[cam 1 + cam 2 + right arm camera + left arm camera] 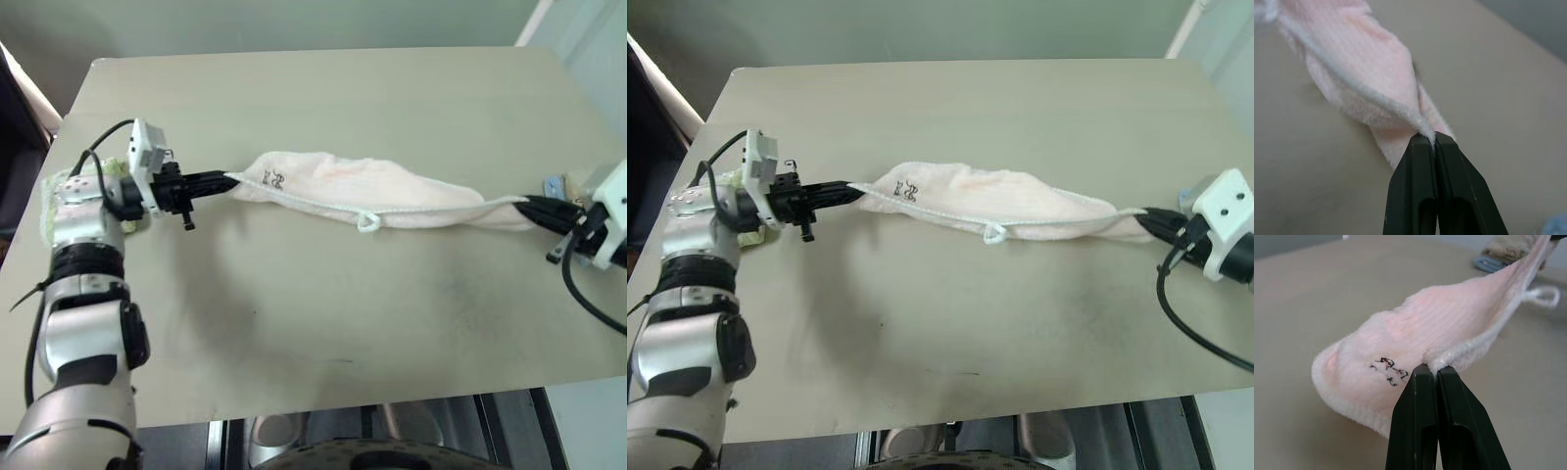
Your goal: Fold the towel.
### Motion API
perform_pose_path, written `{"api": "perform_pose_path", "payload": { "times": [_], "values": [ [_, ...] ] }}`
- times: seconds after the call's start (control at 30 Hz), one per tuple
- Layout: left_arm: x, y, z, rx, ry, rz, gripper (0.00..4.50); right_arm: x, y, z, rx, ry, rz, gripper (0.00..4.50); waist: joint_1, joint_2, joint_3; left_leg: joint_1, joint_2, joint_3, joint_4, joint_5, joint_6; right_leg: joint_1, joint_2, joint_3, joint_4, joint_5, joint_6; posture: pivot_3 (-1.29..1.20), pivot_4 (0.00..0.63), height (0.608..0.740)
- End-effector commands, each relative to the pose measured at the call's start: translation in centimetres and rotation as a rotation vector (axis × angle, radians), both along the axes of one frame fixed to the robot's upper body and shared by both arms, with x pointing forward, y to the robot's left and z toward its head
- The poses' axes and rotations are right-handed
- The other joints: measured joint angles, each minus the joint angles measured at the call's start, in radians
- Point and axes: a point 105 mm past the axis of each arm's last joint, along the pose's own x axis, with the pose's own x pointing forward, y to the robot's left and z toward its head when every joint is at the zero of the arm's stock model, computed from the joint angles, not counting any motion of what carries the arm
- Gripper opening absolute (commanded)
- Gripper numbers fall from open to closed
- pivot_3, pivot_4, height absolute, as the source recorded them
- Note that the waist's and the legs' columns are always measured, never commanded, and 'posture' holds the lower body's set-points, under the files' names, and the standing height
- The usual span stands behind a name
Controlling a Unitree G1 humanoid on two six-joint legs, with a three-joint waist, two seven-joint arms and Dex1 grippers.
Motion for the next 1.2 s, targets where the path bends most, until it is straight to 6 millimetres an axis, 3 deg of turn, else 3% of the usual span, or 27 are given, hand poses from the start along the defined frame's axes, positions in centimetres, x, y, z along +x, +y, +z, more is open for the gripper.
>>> {"api": "perform_pose_path", "payload": {
  "times": [0.03,0.17,0.3,0.43,0.53,0.6,0.73,0.77,0.87,1.07,1.2],
  "values": [
    [-1.7,0.1,2.0,-0.099,0.047,-0.048,0.03,-1.6,0.8,0.7,-0.036,-0.015,0.081,0.0,0.0,0.0,0.0,0.0,0.0,0.0,0.0,0.0,0.0,0.0,0.0,0.0,-0.001,0.0,-0.002,0.0,0.15,0.74],
    [-3.7,1.4,2.9,-0.223,0.14,-0.01,0.03,-3.1,0.1,-1.0,-0.066,0.065,0.133,0.0,0.0,-0.001,-0.001,0.004,-0.001,0.0,0.0,0.003,0.003,0.005,-0.001,0.0,-0.002,0.004,-0.008,0.0,0.15,0.74],
    [-6.0,2.6,-0.5,-0.069,0.272,0.042,0.03,-4.8,-0.5,-2.5,-0.108,0.165,0.183,0.0,-0.007,-0.001,-0.001,0.015,-0.001,0.0,-0.003,0.004,0.001,0.014,0.001,0.003,-0.002,0.003,-0.007,0.0,0.15,0.74],
    [-7.4,3.7,-2.1,-0.138,0.388,0.107,0.03,-5.7,-0.9,-3.2,-0.128,0.22,0.209,0.0,-0.012,-0.001,-0.001,0.018,-0.001,-0.004,-0.003,0.005,0.0,0.015,0.003,0.003,-0.001,-0.002,-0.003,0.0,0.15,0.74],
    [-9.6,5.3,-6.1,-0.021,0.517,0.158,0.03,-6.0,-0.9,-3.7,-0.136,0.245,0.227,0.0,-0.013,-0.002,-0.001,0.018,-0.001,-0.006,-0.003,0.005,-0.002,0.015,0.004,0.003,0.0,-0.002,-0.005,0.0,0.15,0.74],
    [-10.2,5.7,-6.8,-0.015,0.543,0.173,0.03,-6.1,-0.9,-3.9,-0.14,0.257,0.236,0.0,-0.014,-0.002,-0.001,0.018,-0.001,-0.007,-0.003,0.003,-0.005,0.013,0.004,0.003,0.0,-0.002,-0.006,0.0,0.15,0.74],
    [-9.6,5.9,-6.0,-0.028,0.512,0.179,0.03,-6.1,-0.9,-3.9,-0.139,0.258,0.245,0.0,-0.007,-0.006,-0.004,0.014,-0.001,-0.008,-0.003,0.002,-0.007,0.009,0.005,0.003,0.0,-0.002,-0.008,0.0,0.15,0.74],
    [-9.2,5.9,-5.7,-0.025,0.493,0.184,0.03,-5.6,-1.0,-3.8,-0.14,0.234,0.235,0.0,-0.005,-0.006,-0.004,0.014,-0.001,-0.009,-0.003,0.002,-0.008,0.009,0.004,0.003,0.001,0.0,-0.015,0.0,0.15,0.74],
    [-8.0,5.7,-5.1,-0.031,0.445,0.182,0.03,-4.6,-0.9,-3.2,-0.119,0.182,0.218,0.0,-0.004,-0.006,-0.004,0.014,-0.001,-0.009,-0.003,0.001,-0.008,0.009,0.004,0.003,0.001,0.001,-0.019,0.0,0.15,0.74],
    [-5.6,4.5,-4.0,-0.065,0.355,0.162,0.03,-3.0,-0.8,-2.9,-0.081,0.102,0.166,0.0,-0.005,-0.007,-0.004,0.014,-0.001,-0.008,-0.004,0.0,-0.009,0.008,0.004,0.002,0.001,0.001,-0.018,0.0,0.15,0.74],
    [-3.4,2.9,-4.4,-0.055,0.322,0.146,0.03,-1.9,-0.7,-3.4,-0.062,0.072,0.132,0.0,-0.001,-0.007,-0.005,0.014,-0.001,-0.009,-0.004,0.0,-0.009,0.009,0.004,0.002,0.0,0.0,-0.018,0.0,0.15,0.74]
  ]
}}
